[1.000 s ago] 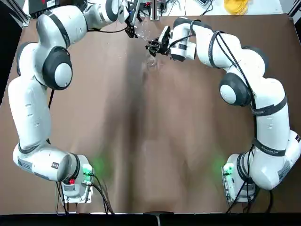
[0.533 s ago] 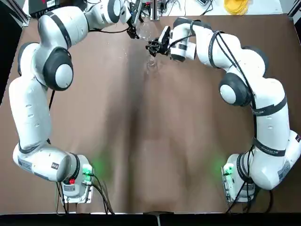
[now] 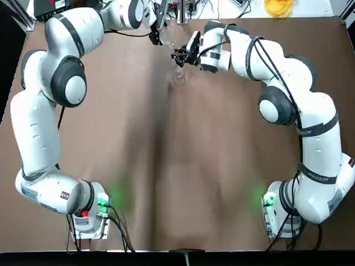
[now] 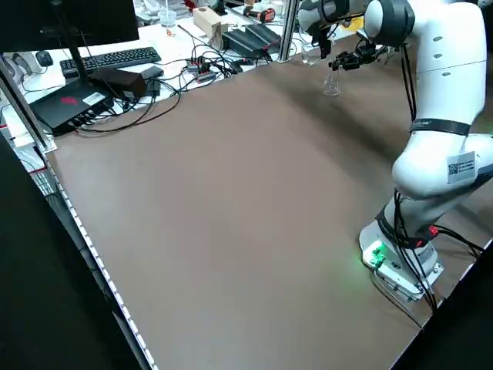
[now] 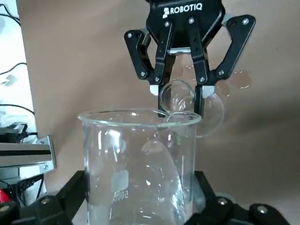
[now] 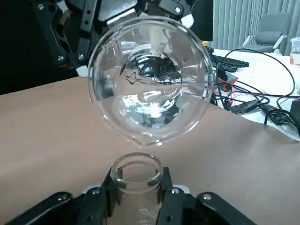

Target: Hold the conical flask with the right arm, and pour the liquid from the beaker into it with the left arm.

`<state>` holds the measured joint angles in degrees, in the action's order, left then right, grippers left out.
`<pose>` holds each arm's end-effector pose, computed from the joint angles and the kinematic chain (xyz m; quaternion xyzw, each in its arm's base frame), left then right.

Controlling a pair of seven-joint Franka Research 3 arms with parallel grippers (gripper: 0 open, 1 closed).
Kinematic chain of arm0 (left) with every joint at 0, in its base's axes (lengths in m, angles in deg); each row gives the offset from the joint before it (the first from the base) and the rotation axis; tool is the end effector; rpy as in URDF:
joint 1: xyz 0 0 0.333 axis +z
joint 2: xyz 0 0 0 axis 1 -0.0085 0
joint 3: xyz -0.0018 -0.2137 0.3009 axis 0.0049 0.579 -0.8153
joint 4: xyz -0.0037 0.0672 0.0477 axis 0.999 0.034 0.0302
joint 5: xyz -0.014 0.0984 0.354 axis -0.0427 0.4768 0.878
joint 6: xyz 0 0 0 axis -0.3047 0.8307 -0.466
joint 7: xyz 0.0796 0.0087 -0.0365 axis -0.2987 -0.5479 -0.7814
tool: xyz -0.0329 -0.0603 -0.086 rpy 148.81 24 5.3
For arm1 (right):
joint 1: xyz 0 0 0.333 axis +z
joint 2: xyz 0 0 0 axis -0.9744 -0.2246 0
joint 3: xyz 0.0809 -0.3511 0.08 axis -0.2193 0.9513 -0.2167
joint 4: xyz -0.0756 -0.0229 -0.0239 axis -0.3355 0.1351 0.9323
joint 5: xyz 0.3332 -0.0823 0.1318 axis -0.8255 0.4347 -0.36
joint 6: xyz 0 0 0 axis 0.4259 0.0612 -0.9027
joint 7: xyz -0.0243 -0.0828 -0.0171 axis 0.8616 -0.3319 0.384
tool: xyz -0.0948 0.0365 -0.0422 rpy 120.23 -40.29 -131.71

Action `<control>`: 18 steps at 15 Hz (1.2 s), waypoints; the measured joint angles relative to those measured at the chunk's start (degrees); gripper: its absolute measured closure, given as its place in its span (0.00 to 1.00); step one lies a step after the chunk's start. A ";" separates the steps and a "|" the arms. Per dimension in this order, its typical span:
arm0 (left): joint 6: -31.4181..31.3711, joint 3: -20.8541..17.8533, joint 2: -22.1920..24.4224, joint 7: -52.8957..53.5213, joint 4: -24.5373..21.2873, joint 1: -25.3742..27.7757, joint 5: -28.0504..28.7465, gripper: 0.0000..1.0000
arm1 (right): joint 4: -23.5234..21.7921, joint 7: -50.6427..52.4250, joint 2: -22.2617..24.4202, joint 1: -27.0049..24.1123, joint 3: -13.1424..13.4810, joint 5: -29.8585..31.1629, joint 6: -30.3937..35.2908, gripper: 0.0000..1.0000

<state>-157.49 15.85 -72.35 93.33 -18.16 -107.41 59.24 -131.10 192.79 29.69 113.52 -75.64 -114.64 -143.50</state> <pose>0.6709 -0.3521 0.4075 0.5404 -0.8115 0.2161 0.0521 0.5954 0.4555 0.2449 -0.7116 -0.3954 -0.4743 0.3350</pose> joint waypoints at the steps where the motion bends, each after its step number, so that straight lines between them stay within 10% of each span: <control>1: -0.02 0.00 0.03 -0.07 0.00 -0.15 0.00 0.04 | 0.17 0.02 0.00 0.04 -0.02 -0.36 0.00 0.61; 18: 0.15 0.12 1.57 -0.94 -0.09 -0.76 2.80 0.04 | 1.52 0.02 -0.14 0.41 -0.04 -1.24 -1.05 0.61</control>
<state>-157.34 15.97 -70.78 92.39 -18.26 -108.18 62.05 -129.58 192.81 29.54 113.93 -75.68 -115.88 -144.55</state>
